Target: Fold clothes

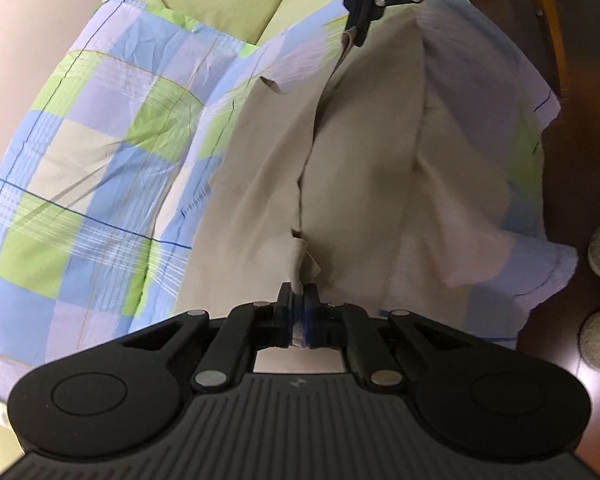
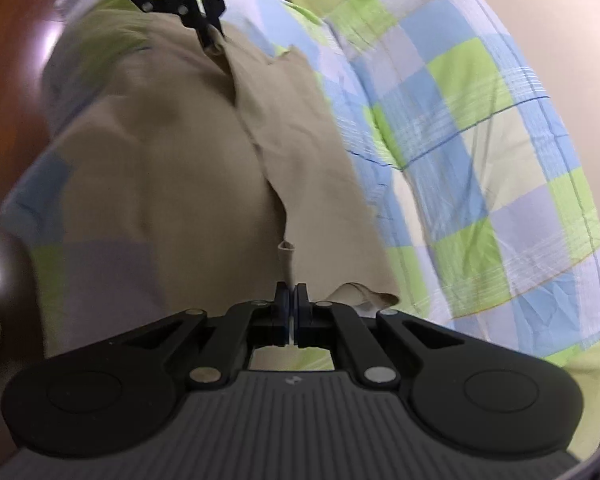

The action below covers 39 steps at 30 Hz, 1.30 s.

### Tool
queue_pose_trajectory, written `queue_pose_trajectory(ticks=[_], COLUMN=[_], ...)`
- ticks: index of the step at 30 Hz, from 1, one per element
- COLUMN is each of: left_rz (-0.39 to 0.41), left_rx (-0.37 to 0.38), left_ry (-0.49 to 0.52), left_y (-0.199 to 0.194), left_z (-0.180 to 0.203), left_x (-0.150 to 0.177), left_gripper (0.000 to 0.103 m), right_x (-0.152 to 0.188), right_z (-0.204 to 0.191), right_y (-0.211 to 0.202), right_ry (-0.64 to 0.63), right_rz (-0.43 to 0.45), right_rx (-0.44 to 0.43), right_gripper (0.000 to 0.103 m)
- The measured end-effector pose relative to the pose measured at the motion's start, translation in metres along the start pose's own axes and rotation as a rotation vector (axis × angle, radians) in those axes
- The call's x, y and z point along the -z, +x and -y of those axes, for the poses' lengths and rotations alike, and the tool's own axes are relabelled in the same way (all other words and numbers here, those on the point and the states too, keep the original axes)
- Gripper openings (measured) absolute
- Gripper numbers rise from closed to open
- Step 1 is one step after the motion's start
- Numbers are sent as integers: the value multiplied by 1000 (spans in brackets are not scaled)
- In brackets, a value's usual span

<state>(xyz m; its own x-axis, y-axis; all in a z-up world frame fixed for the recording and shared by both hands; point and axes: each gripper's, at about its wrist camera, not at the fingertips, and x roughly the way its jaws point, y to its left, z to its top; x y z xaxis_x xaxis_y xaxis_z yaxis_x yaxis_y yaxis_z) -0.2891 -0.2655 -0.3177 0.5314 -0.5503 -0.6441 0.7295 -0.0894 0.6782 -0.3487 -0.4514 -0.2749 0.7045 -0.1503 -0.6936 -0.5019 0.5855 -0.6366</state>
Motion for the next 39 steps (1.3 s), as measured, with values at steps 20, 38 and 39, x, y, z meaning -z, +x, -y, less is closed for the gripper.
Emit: queue_pose_trajectory(ticks=[20,38,39], left_rz=[-54,-20,-22], left_rx=[21,130,134], left_ry=[60,-251,-243], left_y=[-21,-3,3], left_z=[37,-32,-35], left_x=[10,-16,-17], left_gripper=[16,30,30], right_x=[-3,-18,-23], right_z=[-46,55,61], right_y=[-4,6,10], right_ry=[-140,547,592], right_rz=[-52,-44,-34], right_rx=[-77,-124,-120], right_gripper=[16,17,17])
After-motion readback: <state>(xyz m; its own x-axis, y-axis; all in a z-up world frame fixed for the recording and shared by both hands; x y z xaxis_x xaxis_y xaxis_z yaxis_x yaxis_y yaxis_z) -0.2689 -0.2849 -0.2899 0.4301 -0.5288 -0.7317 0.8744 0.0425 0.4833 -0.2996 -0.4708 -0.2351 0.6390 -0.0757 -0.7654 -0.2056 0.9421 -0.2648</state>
